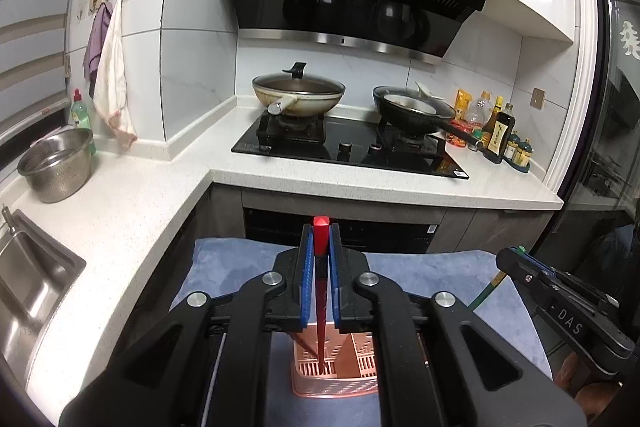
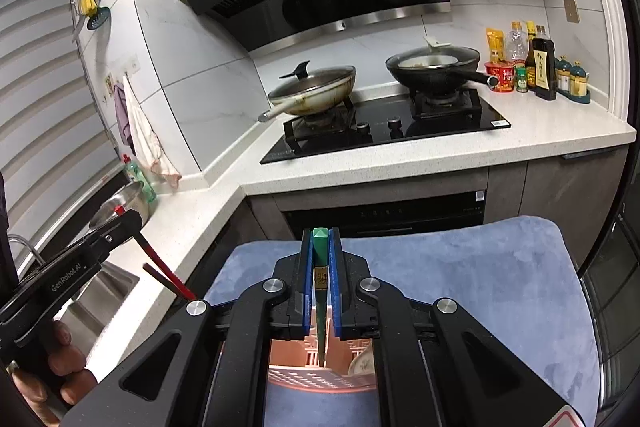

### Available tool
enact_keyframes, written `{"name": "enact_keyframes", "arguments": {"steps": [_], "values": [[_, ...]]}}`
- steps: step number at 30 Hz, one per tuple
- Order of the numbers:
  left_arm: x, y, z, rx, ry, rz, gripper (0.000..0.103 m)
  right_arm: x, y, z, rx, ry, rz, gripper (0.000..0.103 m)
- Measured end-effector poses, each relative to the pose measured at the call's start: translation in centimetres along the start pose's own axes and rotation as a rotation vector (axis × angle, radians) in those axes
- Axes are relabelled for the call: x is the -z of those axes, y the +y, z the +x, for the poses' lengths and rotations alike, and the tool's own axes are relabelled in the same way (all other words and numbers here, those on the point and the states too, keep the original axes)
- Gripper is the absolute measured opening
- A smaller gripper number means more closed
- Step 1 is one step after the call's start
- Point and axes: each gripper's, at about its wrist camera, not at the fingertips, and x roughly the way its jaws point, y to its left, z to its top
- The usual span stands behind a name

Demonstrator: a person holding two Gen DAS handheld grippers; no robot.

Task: Organize utensils
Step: 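Carry the green and red chopsticks over the pink holder and lower them in, then open both grippers and move them back to the remaining utensils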

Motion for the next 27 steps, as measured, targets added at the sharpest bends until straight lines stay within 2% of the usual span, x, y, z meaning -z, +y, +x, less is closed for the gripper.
{"name": "enact_keyframes", "arguments": {"steps": [5, 6, 8, 9, 10, 19, 27], "values": [[0.5, 0.6, 0.4, 0.016, 0.020, -0.027, 0.008, 0.6, -0.1, 0.4, 0.018, 0.013, 0.000, 0.008], [0.7, 0.7, 0.3, 0.018, 0.018, -0.031, 0.009, 0.7, -0.2, 0.3, 0.027, 0.007, 0.001, 0.011], [0.9, 0.9, 0.2, 0.000, 0.015, -0.029, 0.027, 0.8, -0.3, 0.3, 0.034, 0.009, -0.002, 0.015], [0.9, 0.9, 0.1, -0.011, 0.013, -0.029, 0.043, 0.8, -0.4, 0.1, 0.037, 0.008, -0.001, 0.016], [1.0, 1.0, -0.2, -0.019, 0.000, -0.032, 0.047, 0.8, -0.5, 0.0, 0.038, 0.008, 0.001, 0.018], [1.6, 1.4, -2.2, -0.046, -0.006, -0.026, 0.047, 1.2, -0.3, -2.7, 0.055, -0.019, -0.015, 0.030], [3.8, 1.8, -4.7, -0.062, 0.017, -0.024, 0.047, 3.6, 0.1, -5.7, 0.044, -0.001, -0.029, 0.031]]}}
